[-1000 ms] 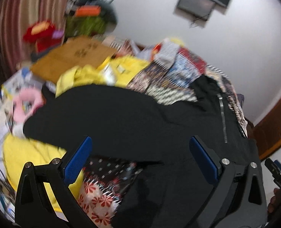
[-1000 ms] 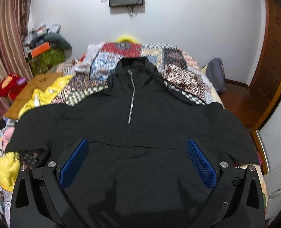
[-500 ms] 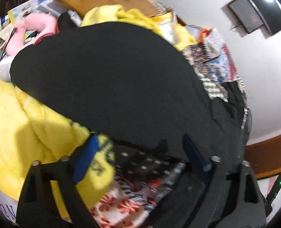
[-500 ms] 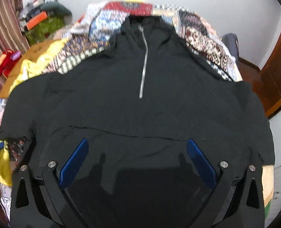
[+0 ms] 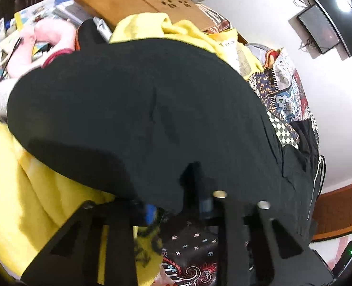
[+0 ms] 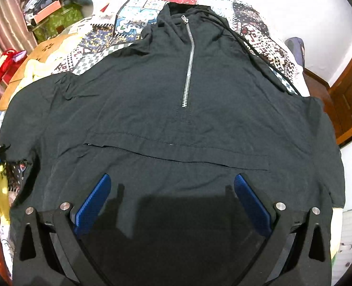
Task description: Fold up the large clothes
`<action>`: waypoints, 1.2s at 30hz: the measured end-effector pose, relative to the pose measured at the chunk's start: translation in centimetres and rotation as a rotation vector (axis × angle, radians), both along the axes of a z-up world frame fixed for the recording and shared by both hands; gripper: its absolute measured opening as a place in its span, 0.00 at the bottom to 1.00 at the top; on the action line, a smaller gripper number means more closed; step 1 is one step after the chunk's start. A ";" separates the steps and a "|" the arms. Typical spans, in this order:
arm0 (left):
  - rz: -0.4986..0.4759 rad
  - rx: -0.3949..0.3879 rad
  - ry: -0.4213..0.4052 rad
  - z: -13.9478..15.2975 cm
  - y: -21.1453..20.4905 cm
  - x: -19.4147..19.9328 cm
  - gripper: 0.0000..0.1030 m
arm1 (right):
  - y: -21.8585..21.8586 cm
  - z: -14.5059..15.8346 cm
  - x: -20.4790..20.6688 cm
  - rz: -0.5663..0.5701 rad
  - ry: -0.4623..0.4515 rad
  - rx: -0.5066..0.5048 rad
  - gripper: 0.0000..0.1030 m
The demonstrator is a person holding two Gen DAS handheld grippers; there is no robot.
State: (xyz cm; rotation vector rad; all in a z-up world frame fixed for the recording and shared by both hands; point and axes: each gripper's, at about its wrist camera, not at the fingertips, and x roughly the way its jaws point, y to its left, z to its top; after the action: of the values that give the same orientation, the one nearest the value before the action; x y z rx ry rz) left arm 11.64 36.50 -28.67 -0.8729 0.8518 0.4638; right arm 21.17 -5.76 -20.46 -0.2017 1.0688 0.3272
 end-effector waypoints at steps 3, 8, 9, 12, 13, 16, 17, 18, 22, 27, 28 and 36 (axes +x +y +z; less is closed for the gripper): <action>-0.026 0.085 -0.008 2.4 -0.2 0.5 0.10 | -0.2 0.5 -0.3 0.005 -0.016 0.000 1.00; -0.081 0.267 -0.043 7.6 -2.3 2.2 0.06 | -0.8 1.8 -0.5 0.006 -0.054 0.011 1.00; -0.091 0.289 -0.054 8.4 -2.7 2.5 0.06 | -0.9 2.0 -0.7 0.006 -0.061 0.015 1.00; -0.141 0.369 -0.107 11.7 -4.9 4.0 0.05 | -1.6 2.8 -0.8 0.004 -0.085 0.028 1.00; -0.162 0.389 -0.129 12.9 -5.8 4.5 0.04 | -1.7 3.0 -0.8 0.005 -0.092 0.033 1.00; -0.237 0.439 -0.186 15.7 -8.9 6.5 0.04 | -2.4 3.6 -0.8 0.004 -0.109 0.047 1.00; -0.267 0.445 -0.205 16.4 -10.1 7.3 0.04 | -2.6 3.8 -0.8 0.003 -0.114 0.051 1.00; -0.288 0.447 -0.218 16.9 -10.9 7.8 0.04 | -2.9 3.9 -0.8 0.000 -0.122 0.055 1.00; -0.410 0.464 -0.269 18.9 -15.9 11.0 0.04 | -4.1 4.4 -0.6 -0.015 -0.145 0.065 1.00; -0.577 0.465 -0.278 18.7 -22.5 14.4 0.03 | -6.1 5.1 -0.4 -0.047 -0.159 0.100 1.00; -0.605 0.472 -0.272 18.4 -23.8 14.8 0.03 | -6.4 5.2 -0.3 -0.055 -0.161 0.108 1.00; -0.812 0.521 -0.174 14.1 -32.3 15.6 0.03 | -9.4 5.1 -0.1 -0.105 -0.148 0.155 1.00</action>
State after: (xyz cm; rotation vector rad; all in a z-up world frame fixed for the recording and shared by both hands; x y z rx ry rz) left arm 27.25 4.24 -14.57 -0.0468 0.7968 -0.1112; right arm 21.08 -15.18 -15.37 -0.0307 0.8996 0.2940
